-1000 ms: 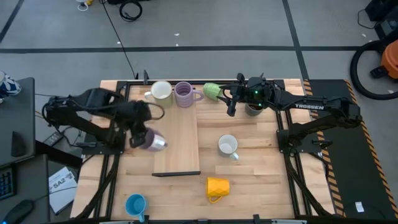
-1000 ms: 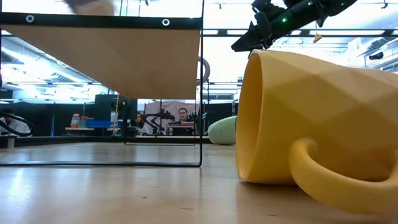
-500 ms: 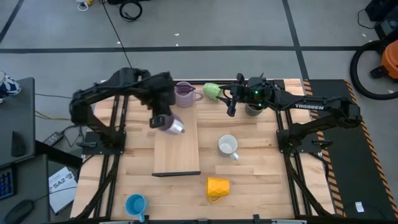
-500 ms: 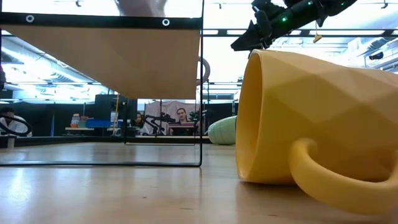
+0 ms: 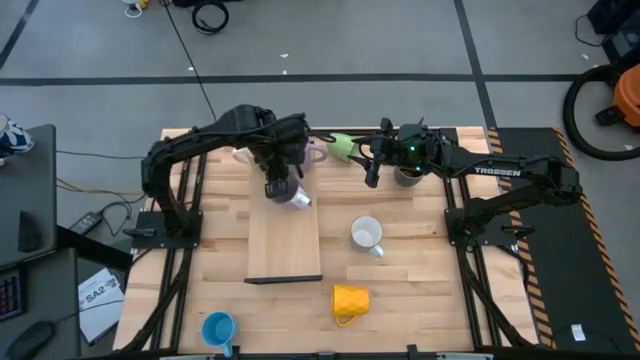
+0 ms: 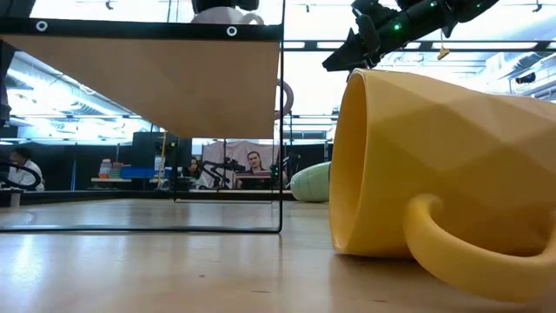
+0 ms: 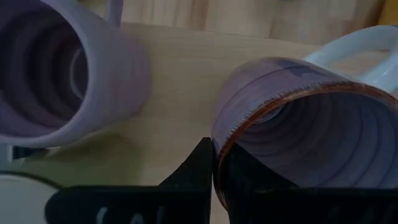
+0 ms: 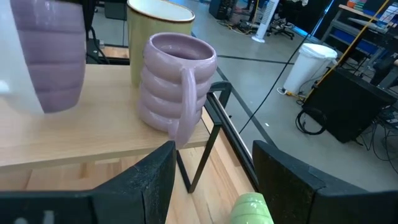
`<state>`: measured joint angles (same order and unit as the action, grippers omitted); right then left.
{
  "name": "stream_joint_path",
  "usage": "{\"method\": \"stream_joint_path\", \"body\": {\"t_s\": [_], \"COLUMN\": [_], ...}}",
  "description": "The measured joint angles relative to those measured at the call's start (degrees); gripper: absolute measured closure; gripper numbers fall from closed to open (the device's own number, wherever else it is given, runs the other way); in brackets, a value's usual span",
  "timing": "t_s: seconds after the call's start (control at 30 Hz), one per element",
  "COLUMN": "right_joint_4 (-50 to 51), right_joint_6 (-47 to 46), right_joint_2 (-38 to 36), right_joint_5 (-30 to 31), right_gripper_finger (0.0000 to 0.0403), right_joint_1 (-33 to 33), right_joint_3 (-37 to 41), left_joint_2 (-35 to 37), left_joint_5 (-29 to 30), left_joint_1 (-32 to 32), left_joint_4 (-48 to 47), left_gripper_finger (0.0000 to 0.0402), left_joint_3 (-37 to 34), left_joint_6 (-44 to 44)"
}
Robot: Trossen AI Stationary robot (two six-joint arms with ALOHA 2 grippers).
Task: Place coffee mugs
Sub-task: Put the purple mug on the shelf
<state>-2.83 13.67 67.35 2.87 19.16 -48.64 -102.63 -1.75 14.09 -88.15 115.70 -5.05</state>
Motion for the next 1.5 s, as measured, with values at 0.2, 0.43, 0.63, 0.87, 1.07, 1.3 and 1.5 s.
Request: {"method": "stream_joint_path", "body": {"t_s": [0.2,0.43,0.63,0.87,1.07,1.3,1.5], "right_joint_4": [0.0,0.0,0.0,0.0,0.0,0.0,0.0], "right_joint_6": [0.0,0.0,0.0,0.0,0.0,0.0,0.0], "right_joint_2": [0.0,0.0,0.0,0.0,0.0,0.0,0.0], "right_joint_5": [0.0,0.0,0.0,0.0,0.0,0.0,0.0], "right_gripper_finger": [0.0185,0.0185,0.0185,0.0185,0.0185,0.0185,0.0185], "right_joint_1": [0.0,0.0,0.0,0.0,0.0,0.0,0.0], "right_joint_3": [0.0,0.0,0.0,0.0,0.0,0.0,0.0], "left_joint_2": [-1.9,-2.8,-3.0,-3.0,-3.0,-2.9,-2.9], "left_joint_5": [-0.1,0.7,2.4,4.4,8.2,9.6,9.8], "left_joint_1": [0.0,0.0,0.0,0.0,-0.1,-0.1,-0.1], "left_joint_4": [-0.1,0.0,0.0,0.1,0.2,0.7,1.9], "left_gripper_finger": [0.038,0.038,0.0379,0.0368,0.0365,0.0364,0.0363], "left_joint_3": [0.0,0.0,0.0,0.0,0.0,0.0,0.0], "left_joint_6": [4.6,6.1,7.6,9.0,9.0,9.0,10.2]}}
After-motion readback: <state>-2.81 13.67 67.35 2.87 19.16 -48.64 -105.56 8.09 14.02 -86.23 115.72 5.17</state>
